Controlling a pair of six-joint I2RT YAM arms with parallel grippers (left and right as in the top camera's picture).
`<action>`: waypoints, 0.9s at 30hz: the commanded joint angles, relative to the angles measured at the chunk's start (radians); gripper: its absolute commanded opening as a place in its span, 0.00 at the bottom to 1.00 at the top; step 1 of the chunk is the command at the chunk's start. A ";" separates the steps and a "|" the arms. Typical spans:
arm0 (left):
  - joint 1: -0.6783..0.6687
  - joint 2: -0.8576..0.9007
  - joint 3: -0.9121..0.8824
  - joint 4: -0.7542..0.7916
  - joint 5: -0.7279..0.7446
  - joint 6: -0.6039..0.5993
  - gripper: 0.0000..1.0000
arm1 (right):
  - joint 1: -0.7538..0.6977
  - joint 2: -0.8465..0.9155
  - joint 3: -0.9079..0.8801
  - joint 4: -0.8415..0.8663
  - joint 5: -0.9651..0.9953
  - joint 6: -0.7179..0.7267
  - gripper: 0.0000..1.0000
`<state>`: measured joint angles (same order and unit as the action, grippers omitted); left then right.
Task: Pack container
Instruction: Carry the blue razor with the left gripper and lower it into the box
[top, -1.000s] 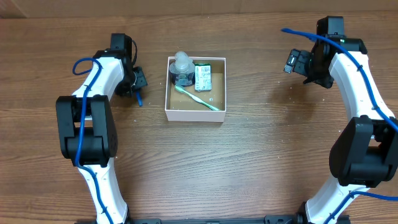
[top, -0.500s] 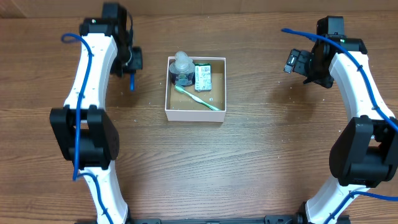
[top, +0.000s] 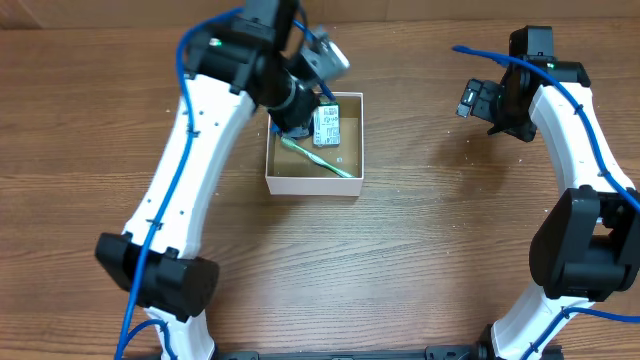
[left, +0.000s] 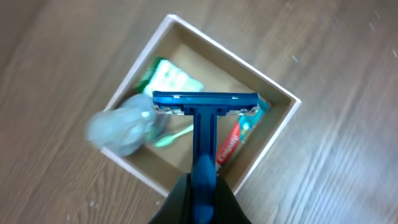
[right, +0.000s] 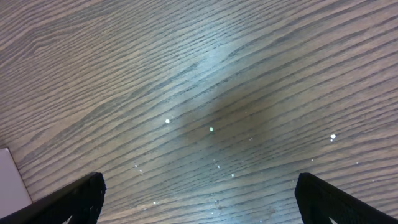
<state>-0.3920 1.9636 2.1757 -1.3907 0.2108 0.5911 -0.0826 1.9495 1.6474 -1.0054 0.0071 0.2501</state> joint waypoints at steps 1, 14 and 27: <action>-0.021 0.064 -0.002 -0.005 0.026 0.094 0.04 | 0.003 -0.029 0.016 0.005 0.006 -0.004 1.00; -0.021 0.314 -0.002 0.013 0.027 0.093 0.08 | 0.003 -0.029 0.016 0.005 0.006 -0.004 1.00; -0.023 0.379 0.035 -0.023 0.029 0.082 0.54 | 0.003 -0.029 0.016 0.005 0.006 -0.004 1.00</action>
<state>-0.4129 2.3222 2.1765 -1.3884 0.2176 0.6830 -0.0826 1.9495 1.6474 -1.0054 0.0071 0.2497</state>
